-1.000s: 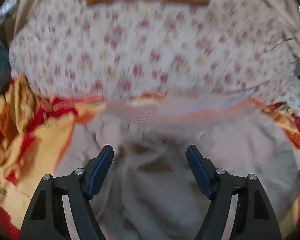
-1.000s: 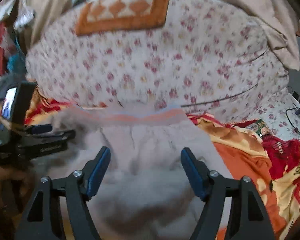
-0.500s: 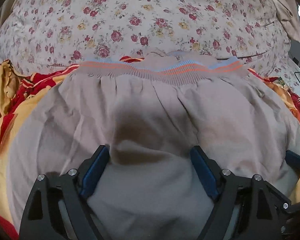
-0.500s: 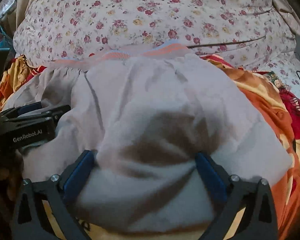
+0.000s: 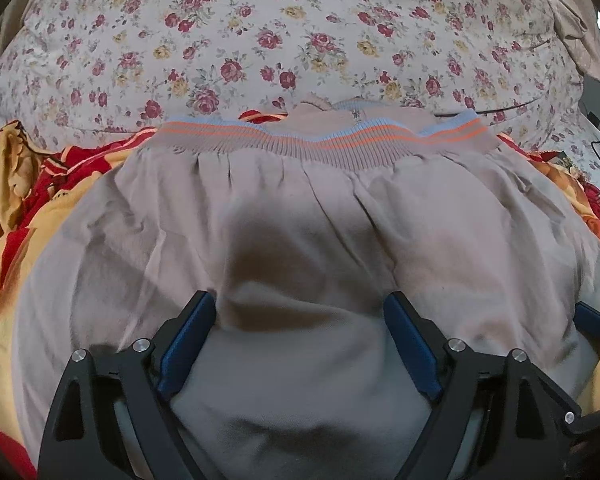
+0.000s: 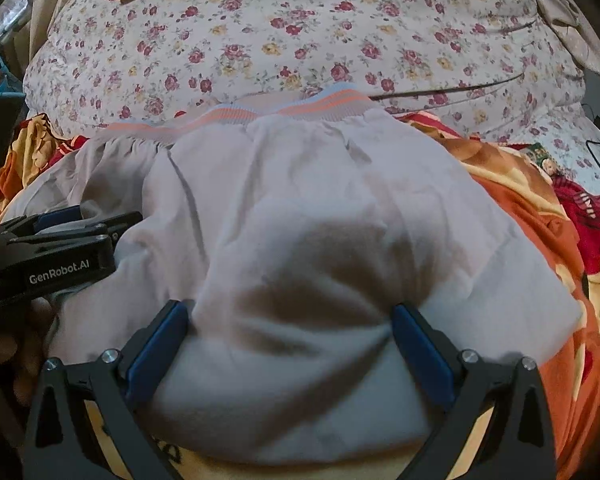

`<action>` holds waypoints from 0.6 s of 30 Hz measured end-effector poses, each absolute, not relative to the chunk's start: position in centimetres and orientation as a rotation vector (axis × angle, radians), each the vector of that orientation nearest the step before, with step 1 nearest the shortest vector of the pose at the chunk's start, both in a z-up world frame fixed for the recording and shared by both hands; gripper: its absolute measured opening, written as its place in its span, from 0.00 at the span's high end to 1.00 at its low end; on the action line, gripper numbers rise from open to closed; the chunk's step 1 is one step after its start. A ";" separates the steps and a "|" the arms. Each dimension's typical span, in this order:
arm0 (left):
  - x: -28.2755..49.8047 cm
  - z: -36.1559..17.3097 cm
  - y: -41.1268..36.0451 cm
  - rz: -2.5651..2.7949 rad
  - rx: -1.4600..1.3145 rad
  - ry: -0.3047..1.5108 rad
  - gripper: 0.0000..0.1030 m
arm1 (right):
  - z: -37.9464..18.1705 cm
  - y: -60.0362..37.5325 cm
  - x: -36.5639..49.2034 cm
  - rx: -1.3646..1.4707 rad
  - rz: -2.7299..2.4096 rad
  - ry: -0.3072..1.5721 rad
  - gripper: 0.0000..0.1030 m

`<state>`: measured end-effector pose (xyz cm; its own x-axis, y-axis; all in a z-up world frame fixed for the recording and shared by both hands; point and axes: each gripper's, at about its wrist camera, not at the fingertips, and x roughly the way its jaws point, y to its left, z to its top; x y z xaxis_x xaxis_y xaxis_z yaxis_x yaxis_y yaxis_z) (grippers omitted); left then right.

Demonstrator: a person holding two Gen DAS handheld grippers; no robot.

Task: Fold large clothes

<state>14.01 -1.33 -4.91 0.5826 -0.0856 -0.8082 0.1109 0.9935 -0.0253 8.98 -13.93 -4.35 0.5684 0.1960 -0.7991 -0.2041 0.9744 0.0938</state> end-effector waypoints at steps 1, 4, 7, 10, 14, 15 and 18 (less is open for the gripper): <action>14.0 -4.8 -1.3 -0.118 0.028 0.945 0.25 | -4.2 -14.0 9.1 -0.016 0.239 0.950 0.01; 13.8 -4.2 -1.0 -0.141 0.009 0.964 0.25 | -2.9 -14.7 9.3 0.011 0.252 0.942 0.04; 13.6 -2.8 0.4 -0.147 -0.062 0.976 0.26 | 0.2 -16.5 9.0 0.075 0.226 0.791 0.06; 14.3 -0.1 3.1 -0.070 -0.133 0.901 0.26 | 2.5 -17.8 10.6 0.087 0.197 0.685 0.06; 18.0 2.5 4.1 0.013 -0.113 0.773 0.26 | 3.3 -18.4 16.1 0.090 0.212 0.657 0.09; 18.9 2.2 4.2 0.015 -0.102 0.777 0.26 | 3.1 -18.3 17.3 0.093 0.224 0.671 0.15; 21.9 -1.4 4.7 0.031 -0.108 0.917 0.28 | 0.1 -17.5 20.8 0.105 0.304 0.818 0.31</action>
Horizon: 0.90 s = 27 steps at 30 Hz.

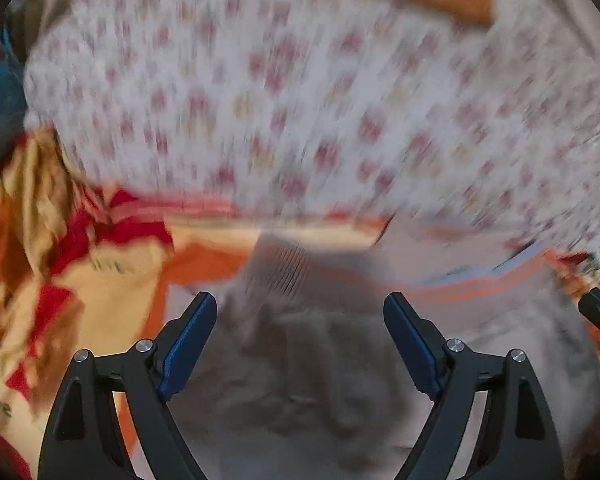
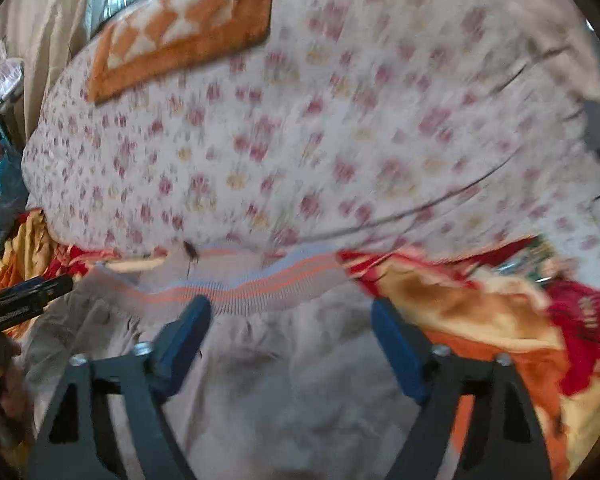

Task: Fold large clothes

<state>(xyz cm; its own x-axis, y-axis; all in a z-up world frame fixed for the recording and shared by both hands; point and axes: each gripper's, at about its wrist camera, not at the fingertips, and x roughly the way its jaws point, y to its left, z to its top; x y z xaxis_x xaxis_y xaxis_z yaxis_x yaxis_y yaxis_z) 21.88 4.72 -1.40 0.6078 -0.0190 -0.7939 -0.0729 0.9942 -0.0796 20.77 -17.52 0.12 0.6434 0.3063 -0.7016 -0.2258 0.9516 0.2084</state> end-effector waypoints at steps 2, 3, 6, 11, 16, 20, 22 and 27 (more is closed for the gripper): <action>23.1 -4.3 5.8 0.058 -0.155 1.040 0.29 | -2.6 -17.2 22.1 0.077 0.261 0.924 0.42; 23.2 -4.7 6.1 0.059 -0.175 1.045 0.29 | -4.1 -17.3 22.8 0.070 0.236 0.982 0.42; 22.9 -3.9 6.3 0.061 -0.186 1.017 0.29 | -5.1 -17.9 23.0 0.121 0.226 0.985 0.44; 19.7 0.5 8.7 0.022 -0.295 0.937 0.30 | -0.7 -18.0 19.6 0.119 0.224 0.854 0.43; 14.5 4.2 14.0 0.114 -0.331 0.824 0.30 | 3.5 -19.1 13.7 0.105 0.294 0.752 0.36; 9.4 3.5 16.9 0.172 -0.333 0.815 0.30 | 4.3 -20.2 7.6 0.046 0.309 0.728 0.21; 7.2 2.3 17.0 0.149 -0.364 0.815 0.30 | 3.2 -20.3 5.4 0.038 0.305 0.786 0.20; 4.0 -2.7 15.5 0.068 -0.466 0.944 0.29 | 0.9 -19.5 2.1 -0.008 0.294 0.907 0.20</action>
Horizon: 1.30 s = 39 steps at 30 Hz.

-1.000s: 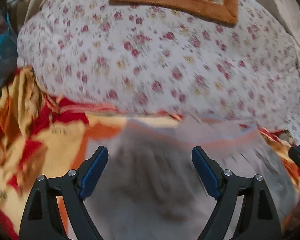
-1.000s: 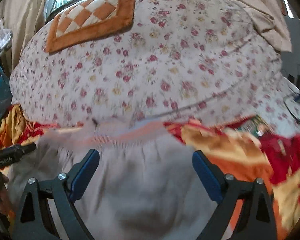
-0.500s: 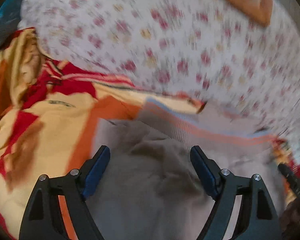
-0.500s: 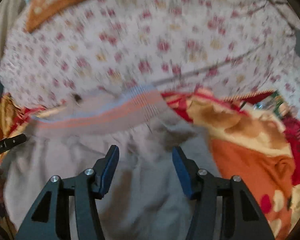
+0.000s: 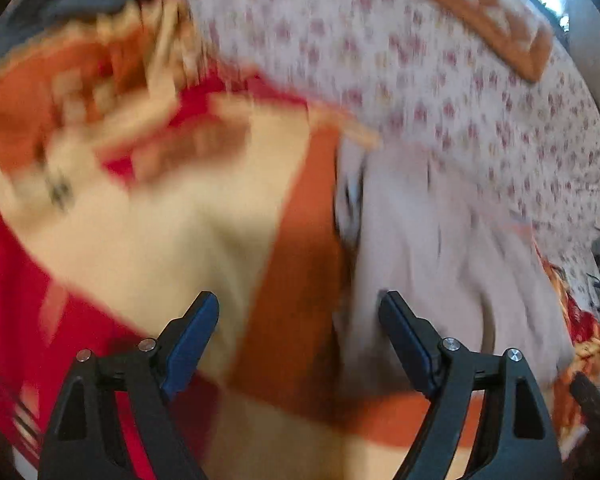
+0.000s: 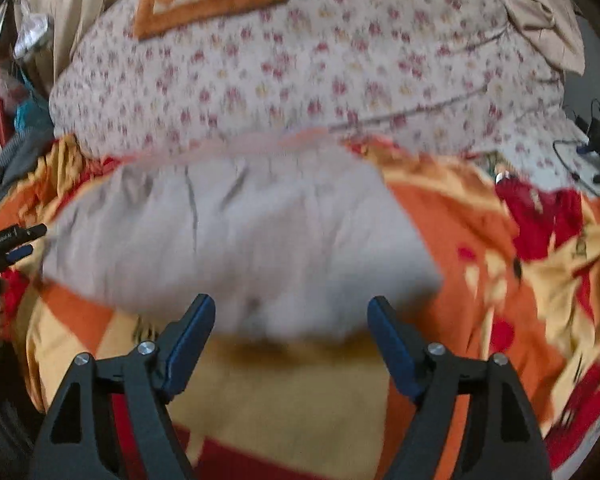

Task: Fold large clothes

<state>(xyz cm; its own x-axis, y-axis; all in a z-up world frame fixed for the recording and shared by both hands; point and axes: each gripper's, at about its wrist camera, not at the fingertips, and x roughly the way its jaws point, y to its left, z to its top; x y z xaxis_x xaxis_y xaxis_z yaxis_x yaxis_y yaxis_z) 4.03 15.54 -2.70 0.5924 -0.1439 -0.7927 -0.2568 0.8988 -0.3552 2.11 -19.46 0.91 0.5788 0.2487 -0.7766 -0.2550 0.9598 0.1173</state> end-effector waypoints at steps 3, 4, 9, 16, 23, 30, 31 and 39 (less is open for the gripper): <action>2.8 -2.7 14.3 0.049 -0.430 0.882 0.28 | 0.2 -17.7 0.8 -0.104 0.355 0.932 0.20; 2.7 -2.7 14.1 0.039 -0.429 0.878 0.28 | -0.2 -17.2 0.5 -0.139 0.370 0.943 0.20; 1.8 -2.1 13.2 -0.023 -0.441 0.851 0.28 | -3.8 -14.7 0.8 -0.271 0.396 1.050 0.20; 2.2 -2.4 12.6 -0.088 -0.425 0.848 0.28 | -4.1 -13.5 0.8 -0.336 0.365 1.018 0.06; 4.1 -3.0 13.2 -0.145 -0.552 0.849 0.17 | -4.0 -13.3 1.0 -0.359 0.361 1.001 0.04; 8.5 -3.4 15.0 -0.234 -0.675 0.886 0.17 | -4.1 -12.9 1.1 -0.372 0.356 0.988 0.03; 9.3 -3.5 15.1 -0.246 -0.676 0.895 0.17 | -4.1 -12.9 1.1 -0.371 0.355 0.988 0.03; 15.9 -3.3 12.8 -0.212 -0.469 1.010 0.18 | -4.2 -13.0 1.4 -0.361 0.346 0.989 0.00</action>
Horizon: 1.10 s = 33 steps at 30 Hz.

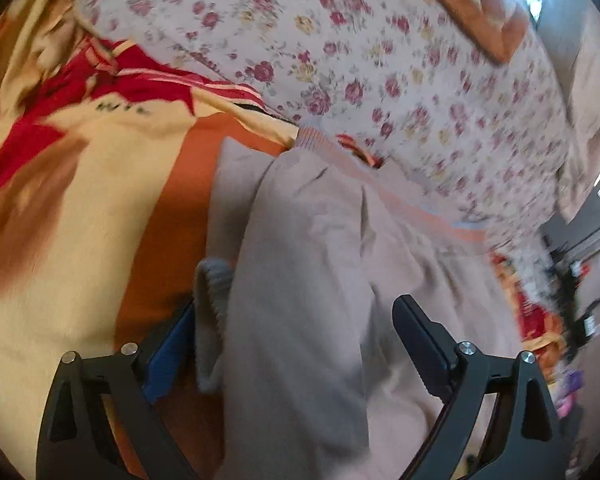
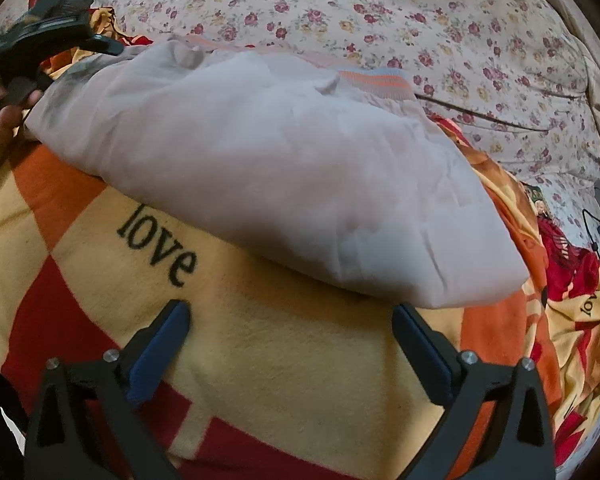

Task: Fold large clothes

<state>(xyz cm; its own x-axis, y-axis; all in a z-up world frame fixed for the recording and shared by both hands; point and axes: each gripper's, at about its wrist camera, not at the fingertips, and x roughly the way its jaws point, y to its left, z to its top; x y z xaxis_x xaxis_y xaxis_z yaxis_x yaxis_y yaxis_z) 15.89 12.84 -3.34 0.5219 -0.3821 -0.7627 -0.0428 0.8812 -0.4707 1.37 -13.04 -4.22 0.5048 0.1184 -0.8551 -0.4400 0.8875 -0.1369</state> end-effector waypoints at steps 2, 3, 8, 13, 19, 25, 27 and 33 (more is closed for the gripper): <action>16.2 -3.3 12.0 -0.181 -0.408 1.029 0.23 | -4.2 -13.0 1.4 -0.362 0.346 0.989 0.00; 16.1 -3.3 11.6 -0.165 -0.377 1.029 0.28 | -4.2 -13.0 1.4 -0.364 0.346 0.988 0.00; 15.1 -3.4 11.3 -0.133 -0.347 0.998 0.62 | -4.1 -12.9 1.3 -0.376 0.345 0.982 0.00; 15.0 -3.0 10.4 -0.129 -0.337 0.975 0.71 | -4.0 -12.7 1.2 -0.385 0.345 0.980 0.00; 15.1 -4.0 10.9 -0.161 -0.425 0.969 0.56 | -4.0 -12.7 1.2 -0.384 0.345 0.980 0.00; 14.8 -3.9 11.2 -0.136 -0.456 0.958 0.78 | -3.7 -13.1 1.5 -0.380 0.369 0.988 0.00; 14.7 -3.7 10.9 -0.122 -0.432 0.950 0.82 | -3.2 -14.3 1.7 -0.328 0.367 0.986 0.01; 14.3 -2.1 10.1 -0.086 -0.370 0.935 0.91 | -1.8 -19.3 1.5 -0.263 0.235 0.940 0.01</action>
<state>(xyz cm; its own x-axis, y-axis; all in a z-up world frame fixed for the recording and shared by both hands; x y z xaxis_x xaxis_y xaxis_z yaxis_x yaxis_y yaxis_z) 14.34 10.10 -2.06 0.5957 -0.2307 -0.7694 -0.0867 0.9338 -0.3472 1.49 -19.34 -1.79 0.5683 0.0843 -0.8185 -0.3112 0.9429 -0.1189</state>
